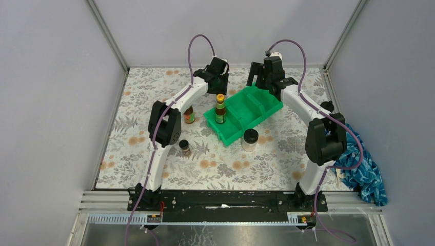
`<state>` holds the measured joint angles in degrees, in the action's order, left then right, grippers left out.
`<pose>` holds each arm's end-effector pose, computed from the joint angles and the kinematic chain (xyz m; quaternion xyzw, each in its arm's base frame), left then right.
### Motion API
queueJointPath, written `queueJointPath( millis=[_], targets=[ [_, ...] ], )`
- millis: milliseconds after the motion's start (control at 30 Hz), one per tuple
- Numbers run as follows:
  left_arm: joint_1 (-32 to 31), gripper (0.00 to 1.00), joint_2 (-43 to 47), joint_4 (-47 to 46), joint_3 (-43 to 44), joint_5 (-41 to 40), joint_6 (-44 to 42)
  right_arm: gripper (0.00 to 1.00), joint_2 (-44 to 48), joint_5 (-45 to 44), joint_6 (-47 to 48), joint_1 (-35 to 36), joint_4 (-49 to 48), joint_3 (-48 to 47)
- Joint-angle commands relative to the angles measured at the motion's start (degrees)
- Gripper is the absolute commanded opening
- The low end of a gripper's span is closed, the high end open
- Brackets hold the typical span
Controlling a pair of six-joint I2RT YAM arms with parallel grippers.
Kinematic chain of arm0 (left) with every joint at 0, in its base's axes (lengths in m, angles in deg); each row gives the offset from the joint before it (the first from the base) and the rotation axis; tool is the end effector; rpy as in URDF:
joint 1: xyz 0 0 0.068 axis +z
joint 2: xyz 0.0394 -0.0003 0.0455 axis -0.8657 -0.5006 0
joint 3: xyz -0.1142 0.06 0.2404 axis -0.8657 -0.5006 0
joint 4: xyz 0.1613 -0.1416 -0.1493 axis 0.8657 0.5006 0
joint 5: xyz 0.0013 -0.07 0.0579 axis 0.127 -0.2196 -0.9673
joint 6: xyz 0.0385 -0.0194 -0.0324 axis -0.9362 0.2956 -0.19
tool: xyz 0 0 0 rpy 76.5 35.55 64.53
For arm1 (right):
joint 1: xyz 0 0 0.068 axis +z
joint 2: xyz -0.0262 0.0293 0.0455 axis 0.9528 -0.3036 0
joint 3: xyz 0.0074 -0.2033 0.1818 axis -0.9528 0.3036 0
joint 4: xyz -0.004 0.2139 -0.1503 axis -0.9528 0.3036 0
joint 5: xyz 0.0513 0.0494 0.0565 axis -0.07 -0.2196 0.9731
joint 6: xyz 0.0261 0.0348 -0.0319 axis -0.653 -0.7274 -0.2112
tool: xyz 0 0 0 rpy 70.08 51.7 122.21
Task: Organize the condiment bottles
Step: Pick up the bottle from the center of the board.
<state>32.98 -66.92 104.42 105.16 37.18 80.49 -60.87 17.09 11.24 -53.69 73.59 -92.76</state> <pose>0.4634 -0.2329 0.2310 0.0702 0.9409 -0.0904 0.3189 0.4118 0.1345 0.2967 0.0390 0.8570 0.1224 0.4990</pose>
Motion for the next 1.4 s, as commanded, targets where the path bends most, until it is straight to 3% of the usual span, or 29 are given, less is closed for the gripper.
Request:
queueJointPath(
  millis=[0, 267, 533, 1367],
  targets=[
    [-0.4, 0.43, 1.3, -1.5, -0.2, -0.3, -0.9, 0.98, 0.2, -0.5, -0.2, -0.1, -1.3, -0.9],
    [-0.4, 0.29, 1.5, -1.5, -0.3, -0.9, -0.8, 0.98, 0.1, -0.3, -0.2, -0.1, -1.1, -1.5],
    [-0.3, 0.0, 1.6, -1.5, -0.4, -1.8, -0.4, 0.98, 0.2, -0.6, 0.0, -0.2, -0.9, -1.3],
    [-0.4, 0.0, 3.8, -2.3, -0.6, -3.6, -0.4, 0.98, 1.0, -0.5, 0.1, -0.1, -1.3, -0.1]
  ],
)
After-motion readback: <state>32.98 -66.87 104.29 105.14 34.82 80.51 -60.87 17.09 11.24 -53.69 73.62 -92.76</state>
